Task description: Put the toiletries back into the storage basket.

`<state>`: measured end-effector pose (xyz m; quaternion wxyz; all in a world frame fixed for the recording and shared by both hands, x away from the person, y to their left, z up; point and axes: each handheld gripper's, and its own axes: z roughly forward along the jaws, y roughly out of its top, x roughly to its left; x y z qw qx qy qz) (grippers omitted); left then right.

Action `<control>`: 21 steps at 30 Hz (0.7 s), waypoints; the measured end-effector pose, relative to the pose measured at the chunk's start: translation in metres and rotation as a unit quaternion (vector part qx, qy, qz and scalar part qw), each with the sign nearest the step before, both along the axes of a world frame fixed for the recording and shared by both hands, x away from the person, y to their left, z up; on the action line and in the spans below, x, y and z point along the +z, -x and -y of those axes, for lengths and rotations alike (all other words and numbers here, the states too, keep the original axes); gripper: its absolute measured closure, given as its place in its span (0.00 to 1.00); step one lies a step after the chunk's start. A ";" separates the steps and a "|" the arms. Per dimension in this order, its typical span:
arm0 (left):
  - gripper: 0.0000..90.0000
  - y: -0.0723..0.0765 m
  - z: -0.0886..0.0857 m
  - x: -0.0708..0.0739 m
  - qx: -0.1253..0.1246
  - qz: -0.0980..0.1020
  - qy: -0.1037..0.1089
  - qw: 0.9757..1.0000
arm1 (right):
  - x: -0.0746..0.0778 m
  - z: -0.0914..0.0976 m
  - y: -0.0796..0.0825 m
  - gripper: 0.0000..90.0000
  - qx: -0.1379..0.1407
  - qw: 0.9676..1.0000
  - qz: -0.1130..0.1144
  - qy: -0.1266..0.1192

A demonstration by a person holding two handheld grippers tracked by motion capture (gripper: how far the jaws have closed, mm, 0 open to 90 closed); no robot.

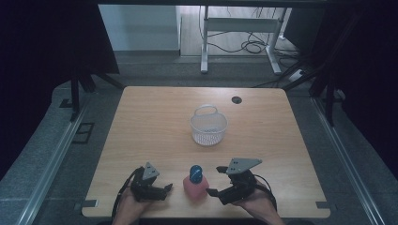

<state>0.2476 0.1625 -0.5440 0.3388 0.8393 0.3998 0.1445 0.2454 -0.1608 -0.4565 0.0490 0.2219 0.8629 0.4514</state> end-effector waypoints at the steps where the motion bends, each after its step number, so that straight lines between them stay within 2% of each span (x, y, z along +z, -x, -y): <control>1: 0.12 0.000 0.000 0.000 0.000 0.000 0.000 1.000 | 0.000 0.000 0.000 0.20 0.000 1.000 0.000 0.000; 12: 0.12 0.000 0.000 0.000 -0.001 -0.001 -0.001 1.000 | 0.011 -0.023 -0.006 0.35 0.027 1.000 0.004 -0.002; 21: 0.12 0.000 0.000 0.000 -0.001 -0.001 -0.001 1.000 | 0.012 -0.033 -0.009 0.43 0.038 0.999 0.003 -0.004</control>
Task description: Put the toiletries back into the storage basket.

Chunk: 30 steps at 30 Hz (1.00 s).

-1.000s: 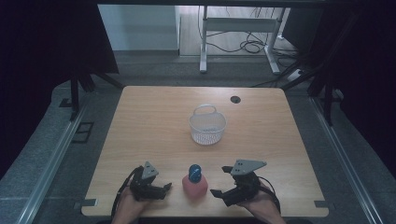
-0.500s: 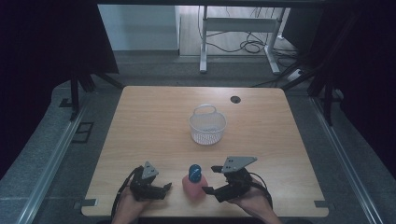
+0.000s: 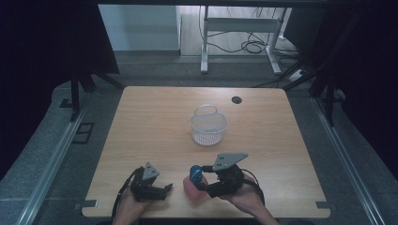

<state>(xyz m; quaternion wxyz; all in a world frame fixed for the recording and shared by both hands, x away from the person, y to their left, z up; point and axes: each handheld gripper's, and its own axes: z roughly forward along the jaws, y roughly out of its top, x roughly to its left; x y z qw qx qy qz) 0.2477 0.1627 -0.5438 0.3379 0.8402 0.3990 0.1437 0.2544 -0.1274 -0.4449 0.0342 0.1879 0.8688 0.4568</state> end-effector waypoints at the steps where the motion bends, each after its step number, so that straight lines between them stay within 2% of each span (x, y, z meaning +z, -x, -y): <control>1: 0.12 0.000 0.000 0.000 0.000 0.000 0.000 1.000 | 0.000 -0.001 0.000 0.44 0.001 1.000 0.000 0.000; 12: 0.12 0.000 0.000 0.000 0.000 0.000 0.000 1.000 | 0.000 -0.012 -0.005 0.53 0.012 1.000 0.001 -0.005; 17: 0.12 0.000 0.000 0.000 0.002 0.000 0.003 1.000 | 0.001 -0.015 -0.004 0.58 0.009 1.000 0.016 0.001; 22: 0.12 0.000 0.000 0.000 0.002 0.000 0.003 1.000 | 0.003 -0.014 -0.004 0.59 0.007 1.000 0.022 0.008; 27: 0.12 0.000 0.000 0.000 0.002 0.000 0.003 1.000 | 0.008 -0.010 -0.006 0.59 0.006 1.000 0.011 0.004; 30: 0.12 0.000 0.000 0.000 0.002 0.000 0.003 1.000 | 0.012 -0.008 -0.007 0.59 0.007 1.000 0.012 0.004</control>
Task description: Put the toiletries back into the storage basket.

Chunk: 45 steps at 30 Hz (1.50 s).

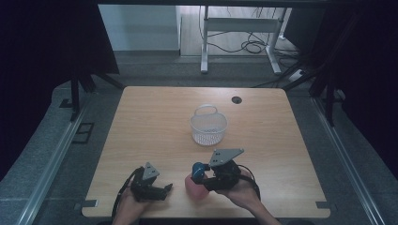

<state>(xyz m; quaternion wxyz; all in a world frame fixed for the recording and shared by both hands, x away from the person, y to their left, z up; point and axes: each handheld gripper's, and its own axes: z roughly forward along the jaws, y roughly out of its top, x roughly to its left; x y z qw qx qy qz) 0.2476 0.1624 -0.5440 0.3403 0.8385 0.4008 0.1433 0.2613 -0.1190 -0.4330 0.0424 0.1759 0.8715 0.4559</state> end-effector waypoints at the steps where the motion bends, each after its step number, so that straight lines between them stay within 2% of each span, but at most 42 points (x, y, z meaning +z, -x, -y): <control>1: 0.12 0.000 0.000 0.000 0.000 0.000 0.000 1.000 | 0.001 0.000 0.000 0.59 0.000 1.000 0.001 0.000; 20: 0.12 0.000 0.000 0.000 0.000 0.000 -0.001 1.000 | 0.022 0.008 -0.014 0.59 -0.009 1.000 0.002 0.001; 27: 0.12 0.000 0.000 0.000 0.000 0.000 -0.001 1.000 | 0.028 0.014 -0.023 0.59 -0.021 1.000 0.003 0.001; 45: 0.12 0.000 0.000 0.000 0.000 0.000 -0.002 1.000 | 0.054 0.021 -0.042 0.59 -0.039 0.999 0.012 -0.004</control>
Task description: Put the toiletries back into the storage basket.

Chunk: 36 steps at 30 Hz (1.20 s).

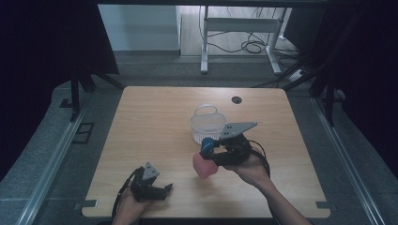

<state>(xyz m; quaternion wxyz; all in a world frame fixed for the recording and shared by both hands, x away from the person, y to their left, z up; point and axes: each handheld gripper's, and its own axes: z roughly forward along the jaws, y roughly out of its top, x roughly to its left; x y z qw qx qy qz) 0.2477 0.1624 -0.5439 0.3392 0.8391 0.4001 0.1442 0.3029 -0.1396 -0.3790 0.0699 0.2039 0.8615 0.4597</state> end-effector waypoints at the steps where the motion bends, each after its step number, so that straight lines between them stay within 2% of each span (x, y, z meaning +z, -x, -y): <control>1: 0.12 0.000 0.000 0.000 0.000 0.000 0.000 1.000 | 0.003 0.001 -0.003 0.59 -0.003 1.000 0.001 -0.002; 22: 0.12 0.000 0.000 0.000 0.000 0.000 -0.001 1.000 | 0.032 0.004 -0.027 0.59 -0.025 1.000 0.012 -0.001; 36: 0.12 0.000 0.000 0.000 -0.001 0.000 0.000 1.000 | 0.050 0.003 -0.050 0.59 -0.054 0.998 0.021 -0.006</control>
